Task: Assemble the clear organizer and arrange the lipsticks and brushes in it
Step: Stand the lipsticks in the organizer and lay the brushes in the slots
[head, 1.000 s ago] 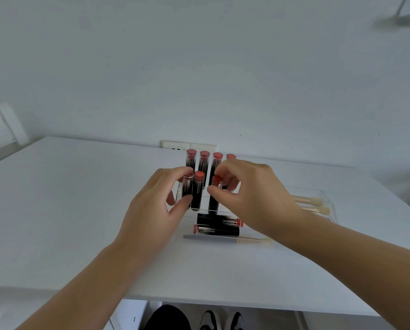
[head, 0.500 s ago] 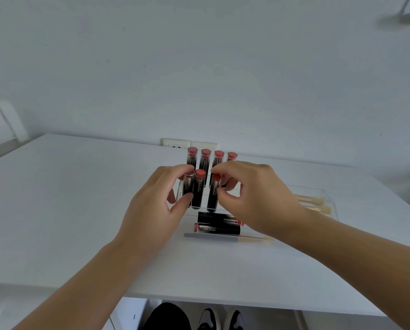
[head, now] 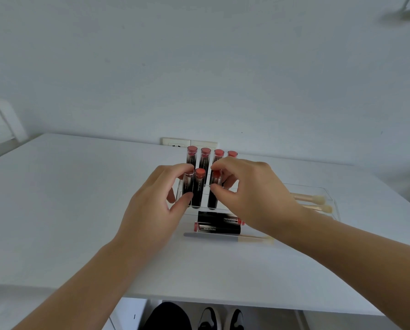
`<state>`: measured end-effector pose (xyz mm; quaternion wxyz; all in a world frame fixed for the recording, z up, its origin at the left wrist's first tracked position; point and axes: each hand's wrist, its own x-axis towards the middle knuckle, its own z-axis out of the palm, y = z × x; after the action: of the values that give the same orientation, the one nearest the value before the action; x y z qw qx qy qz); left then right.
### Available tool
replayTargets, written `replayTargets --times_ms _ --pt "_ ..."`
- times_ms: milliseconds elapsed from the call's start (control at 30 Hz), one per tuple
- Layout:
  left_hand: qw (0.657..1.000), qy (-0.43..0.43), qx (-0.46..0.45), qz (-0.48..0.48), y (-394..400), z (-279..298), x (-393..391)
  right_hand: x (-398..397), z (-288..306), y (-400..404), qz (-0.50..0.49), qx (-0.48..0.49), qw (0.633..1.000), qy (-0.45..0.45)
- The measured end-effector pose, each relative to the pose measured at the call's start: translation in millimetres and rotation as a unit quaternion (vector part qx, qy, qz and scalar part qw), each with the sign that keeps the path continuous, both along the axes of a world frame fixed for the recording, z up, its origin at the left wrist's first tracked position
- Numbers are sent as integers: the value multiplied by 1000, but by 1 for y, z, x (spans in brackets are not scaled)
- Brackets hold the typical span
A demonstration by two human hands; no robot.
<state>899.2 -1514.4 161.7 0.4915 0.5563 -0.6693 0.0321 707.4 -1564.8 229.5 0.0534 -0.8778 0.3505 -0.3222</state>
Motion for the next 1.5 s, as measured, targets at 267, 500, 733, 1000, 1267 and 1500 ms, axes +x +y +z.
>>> replayTargets --times_ms 267,500,733,1000,1267,1500 --pt "1000 1 2 3 0 0 1 0 2 4 -5 -2 1000 6" --pt "1000 15 8 1 -1 -1 1 0 10 6 -8 -20 1000 -4" --pt "999 38 15 -5 -1 -1 2 12 20 6 -28 -104 994 33" --pt "1000 26 7 2 -2 -2 2 18 23 5 -14 -75 996 49" --pt "1000 19 6 12 -1 -1 2 24 23 2 -15 -35 997 66" --pt "1000 20 4 12 -1 0 2 22 22 1 -25 -25 998 61"
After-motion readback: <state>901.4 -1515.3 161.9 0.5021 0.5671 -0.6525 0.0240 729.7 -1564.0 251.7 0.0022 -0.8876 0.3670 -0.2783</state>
